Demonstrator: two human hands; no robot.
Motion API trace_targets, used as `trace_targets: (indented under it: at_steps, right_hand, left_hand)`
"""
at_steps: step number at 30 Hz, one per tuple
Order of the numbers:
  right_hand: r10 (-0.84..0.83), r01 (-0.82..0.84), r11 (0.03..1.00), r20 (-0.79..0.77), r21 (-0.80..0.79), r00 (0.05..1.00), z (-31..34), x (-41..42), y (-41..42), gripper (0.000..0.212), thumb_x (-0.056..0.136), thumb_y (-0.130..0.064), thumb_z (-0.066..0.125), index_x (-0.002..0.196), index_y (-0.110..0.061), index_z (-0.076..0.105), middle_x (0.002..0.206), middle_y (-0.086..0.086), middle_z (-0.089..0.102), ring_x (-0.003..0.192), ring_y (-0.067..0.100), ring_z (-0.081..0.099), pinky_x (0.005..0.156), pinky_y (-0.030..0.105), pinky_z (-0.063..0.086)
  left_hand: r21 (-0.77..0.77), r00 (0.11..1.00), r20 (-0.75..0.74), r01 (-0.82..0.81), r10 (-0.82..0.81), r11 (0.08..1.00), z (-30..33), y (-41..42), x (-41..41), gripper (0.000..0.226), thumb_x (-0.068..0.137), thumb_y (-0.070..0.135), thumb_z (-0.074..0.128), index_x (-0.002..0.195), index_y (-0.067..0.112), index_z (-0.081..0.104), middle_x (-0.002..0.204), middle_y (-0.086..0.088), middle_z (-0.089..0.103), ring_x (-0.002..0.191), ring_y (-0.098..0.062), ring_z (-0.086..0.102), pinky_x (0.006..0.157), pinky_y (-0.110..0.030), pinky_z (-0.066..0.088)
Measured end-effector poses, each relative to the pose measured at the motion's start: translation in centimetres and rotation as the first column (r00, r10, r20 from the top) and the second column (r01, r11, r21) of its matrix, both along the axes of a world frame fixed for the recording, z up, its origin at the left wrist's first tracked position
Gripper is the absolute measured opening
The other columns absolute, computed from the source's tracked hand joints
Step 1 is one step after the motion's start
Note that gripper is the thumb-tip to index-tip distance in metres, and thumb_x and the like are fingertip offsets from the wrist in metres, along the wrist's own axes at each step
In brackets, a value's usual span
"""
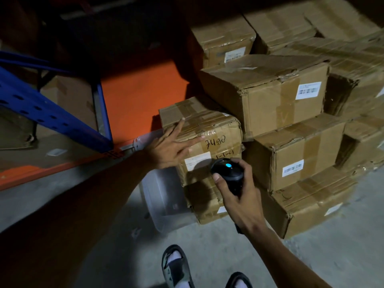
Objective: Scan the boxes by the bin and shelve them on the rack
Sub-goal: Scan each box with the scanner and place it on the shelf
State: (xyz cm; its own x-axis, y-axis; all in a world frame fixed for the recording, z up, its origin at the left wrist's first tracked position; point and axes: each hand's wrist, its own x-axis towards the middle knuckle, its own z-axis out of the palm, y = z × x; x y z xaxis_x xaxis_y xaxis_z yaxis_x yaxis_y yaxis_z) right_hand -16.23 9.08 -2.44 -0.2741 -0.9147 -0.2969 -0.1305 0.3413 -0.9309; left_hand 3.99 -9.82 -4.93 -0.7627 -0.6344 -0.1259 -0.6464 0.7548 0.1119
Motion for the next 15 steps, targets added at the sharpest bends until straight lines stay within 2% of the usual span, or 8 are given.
trace_targets:
  at_steps: [2,3,5,6,8,11,15]
  right_hand:
    - [0.030,-0.030,0.999,-0.020,-0.009,0.999,-0.6,0.1,0.2,0.065,0.076,-0.077,0.068,0.132,-0.064,0.038,0.134,-0.015,0.058,0.121,0.009,0.062,0.095,0.025,0.056]
    - [0.037,-0.037,0.999,-0.029,-0.010,0.999,-1.0,0.1,0.4,0.066,0.076,-0.077,0.068,0.134,-0.063,0.038,0.134,-0.016,0.059,0.121,0.009,0.062,0.099,0.031,0.056]
    - [0.045,-0.046,0.999,-0.052,-0.005,0.998,-1.7,0.1,0.8,0.068,0.077,-0.079,0.067,0.135,-0.061,0.038,0.132,-0.019,0.060,0.121,0.009,0.062,0.102,0.039,0.056]
    - [0.046,-0.047,0.999,-0.063,-0.004,0.997,-1.9,0.1,1.0,0.069,0.076,-0.080,0.067,0.136,-0.060,0.038,0.130,-0.023,0.061,0.121,0.008,0.062,0.102,0.040,0.056]
    - [0.053,-0.054,0.998,-0.083,-0.015,0.995,-2.1,0.1,1.1,0.068,0.077,-0.080,0.067,0.136,-0.058,0.039,0.126,-0.035,0.059,0.119,-0.001,0.062,0.101,0.032,0.056]
    - [0.110,-0.115,0.993,-0.121,-0.031,0.987,-2.1,0.4,1.1,0.064,0.082,-0.074,0.067,0.136,-0.058,0.038,0.121,-0.051,0.051,0.117,-0.017,0.055,0.094,0.018,0.055]
    - [0.133,-0.136,0.990,-0.090,-0.025,0.987,-2.5,1.2,1.3,0.065,0.082,-0.072,0.067,0.137,-0.055,0.037,0.116,-0.054,0.049,0.115,-0.019,0.055,0.095,0.023,0.058]
  left_hand:
    - [0.186,0.996,0.082,-0.047,0.032,0.981,-0.3,0.1,0.1,0.078,0.092,0.063,0.050,0.151,0.056,-0.001,0.161,-0.021,-0.026,0.151,-0.042,-0.006,0.117,-0.053,0.019]
    - [0.255,0.992,0.119,-0.066,0.037,0.965,-0.6,0.1,0.1,0.088,0.086,0.066,0.057,0.148,0.060,-0.005,0.159,-0.015,-0.034,0.150,-0.039,-0.013,0.118,-0.053,0.017]
    - [0.333,0.988,0.155,-0.075,0.024,0.940,-1.0,0.3,0.2,0.100,0.081,0.059,0.069,0.141,0.069,-0.011,0.158,-0.009,-0.037,0.150,-0.036,-0.018,0.120,-0.057,0.021]
    - [0.353,0.988,0.154,-0.073,0.019,0.933,-1.2,0.4,0.2,0.102,0.082,0.055,0.071,0.137,0.073,-0.014,0.159,-0.009,-0.035,0.150,-0.035,-0.018,0.119,-0.058,0.026]
    - [0.349,0.991,0.130,-0.045,-0.001,0.936,-1.3,0.7,0.2,0.100,0.084,0.052,0.070,0.135,0.072,-0.013,0.161,-0.011,-0.030,0.151,-0.034,-0.018,0.117,-0.055,0.031]
    - [0.349,0.994,0.109,-0.036,-0.003,0.937,-1.3,0.9,0.1,0.098,0.085,0.051,0.070,0.140,0.064,-0.011,0.162,-0.016,-0.026,0.150,-0.035,-0.019,0.120,-0.054,0.026]
    - [0.375,0.992,0.124,-0.053,0.006,0.925,-0.9,0.7,0.0,0.097,0.087,0.047,0.070,0.142,0.062,-0.008,0.161,-0.015,-0.028,0.150,-0.037,-0.016,0.118,-0.053,0.030]
